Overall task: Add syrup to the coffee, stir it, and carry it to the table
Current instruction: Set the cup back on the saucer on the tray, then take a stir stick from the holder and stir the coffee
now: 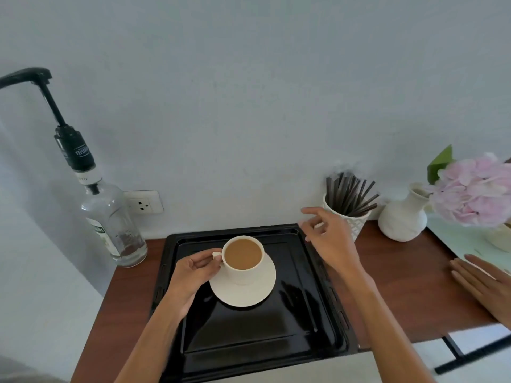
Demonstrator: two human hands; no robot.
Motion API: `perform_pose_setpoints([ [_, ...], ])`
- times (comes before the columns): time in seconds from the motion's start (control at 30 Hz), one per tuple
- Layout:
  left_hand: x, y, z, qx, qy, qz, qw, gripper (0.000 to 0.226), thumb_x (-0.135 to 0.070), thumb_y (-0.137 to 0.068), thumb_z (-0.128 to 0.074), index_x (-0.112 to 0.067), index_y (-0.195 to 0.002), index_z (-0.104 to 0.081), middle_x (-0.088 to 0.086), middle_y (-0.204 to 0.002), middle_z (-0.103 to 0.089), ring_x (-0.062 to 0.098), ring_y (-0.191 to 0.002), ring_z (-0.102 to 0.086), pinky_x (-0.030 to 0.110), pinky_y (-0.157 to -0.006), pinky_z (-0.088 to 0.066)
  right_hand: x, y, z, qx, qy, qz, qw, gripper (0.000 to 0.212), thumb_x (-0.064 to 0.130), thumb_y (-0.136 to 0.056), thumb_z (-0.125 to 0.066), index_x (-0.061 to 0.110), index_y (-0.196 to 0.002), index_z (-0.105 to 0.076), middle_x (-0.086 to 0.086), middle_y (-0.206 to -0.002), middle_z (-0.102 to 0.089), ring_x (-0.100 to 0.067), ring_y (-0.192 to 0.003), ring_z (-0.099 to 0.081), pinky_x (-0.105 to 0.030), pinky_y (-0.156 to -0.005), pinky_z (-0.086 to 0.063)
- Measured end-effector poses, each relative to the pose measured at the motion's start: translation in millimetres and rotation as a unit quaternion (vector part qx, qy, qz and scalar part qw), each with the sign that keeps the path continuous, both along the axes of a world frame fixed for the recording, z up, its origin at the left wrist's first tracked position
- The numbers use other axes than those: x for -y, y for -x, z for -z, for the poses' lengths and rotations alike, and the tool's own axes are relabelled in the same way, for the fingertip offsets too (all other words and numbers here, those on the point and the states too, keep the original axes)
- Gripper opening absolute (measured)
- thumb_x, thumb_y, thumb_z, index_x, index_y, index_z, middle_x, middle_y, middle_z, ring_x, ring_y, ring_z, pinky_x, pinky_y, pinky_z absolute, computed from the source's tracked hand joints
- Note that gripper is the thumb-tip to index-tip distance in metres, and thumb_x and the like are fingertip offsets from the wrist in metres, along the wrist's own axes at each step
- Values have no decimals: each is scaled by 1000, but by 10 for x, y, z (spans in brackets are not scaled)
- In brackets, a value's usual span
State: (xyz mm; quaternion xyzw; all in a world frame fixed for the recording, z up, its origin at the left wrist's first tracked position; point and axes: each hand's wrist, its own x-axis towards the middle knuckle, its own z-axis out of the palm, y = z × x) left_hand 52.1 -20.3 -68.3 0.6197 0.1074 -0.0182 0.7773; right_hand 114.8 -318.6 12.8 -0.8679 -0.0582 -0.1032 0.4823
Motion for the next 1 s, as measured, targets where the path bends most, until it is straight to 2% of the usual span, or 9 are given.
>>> perform_pose_setpoints([
  [0.17,6,2,2,-7,9,-7,1000,28,-25,-69,-83,-25,-96,-85,7,-104,-83,13,-100,-78,36,-96,-53,506,-79,-178,87,45,162,982,18,23,-94,-68,24,-111,-73,7,-76,-66,-9,-72,-63,-25,-62,-47],
  [0.23,12,5,-3,-8,10,-9,1000,24,-22,-71,-81,-25,-94,-86,7,-102,-83,12,-98,-78,36,-96,-53,666,-88,-163,92,44,211,972,19,19,-95,-65,20,-113,-71,6,-77,-66,-15,-74,-63,-33,-65,-51],
  [0.37,10,0,-10,-6,7,-9,1000,22,-7,-86,-75,-25,-92,-86,7,-101,-83,11,-95,-78,37,-96,-53,832,-87,-119,94,41,263,959,23,18,-95,-66,17,-117,-67,2,-80,-65,-19,-76,-60,-31,-67,-46],
  [0.43,7,1,-17,-6,7,-8,1000,24,-5,-88,-74,-24,-92,-86,8,-101,-83,12,-96,-78,37,-96,-53,869,-99,-129,96,33,264,959,23,19,-95,-65,17,-118,-67,1,-84,-65,-18,-77,-59,-30,-70,-44],
  [0.5,9,2,-25,-8,4,-8,1000,21,-7,-85,-76,-23,-93,-86,9,-102,-83,13,-98,-78,37,-97,-53,889,-115,-135,91,25,252,963,19,22,-97,-63,18,-114,-70,3,-85,-65,-14,-75,-60,-26,-65,-43],
  [0.63,13,4,-28,-4,-6,-3,1000,26,-21,-72,-80,-24,-97,-85,9,-104,-83,15,-100,-77,38,-98,-53,891,-132,-73,78,46,216,972,21,31,-97,-64,17,-105,-77,7,-83,-69,5,-73,-58,-11,-62,-37],
  [0.8,0,7,-20,-1,-13,-6,1000,30,-24,-70,-82,-22,-101,-84,10,-106,-82,20,-107,-75,39,-99,-52,856,-162,-59,100,55,195,974,19,23,-95,-68,9,-98,-81,9,-74,-68,6,-70,-60,-9,-67,-39],
  [0.9,28,23,-46,2,-13,-7,1000,25,-20,-74,-81,-23,-99,-85,9,-105,-83,18,-102,-77,36,-94,-54,798,-150,-45,115,88,179,973,18,19,-97,-66,8,-94,-81,7,-68,-68,0,-62,-60,-9,-59,-37],
  [1.0,44,34,-68,3,-9,-13,1000,20,-7,-85,-76,-23,-94,-86,9,-102,-83,14,-96,-78,34,-92,-55,736,-155,-5,129,120,189,966,21,15,-98,-65,8,-82,-77,8,-58,-61,-3,-52,-54,-12,-49,-34],
])
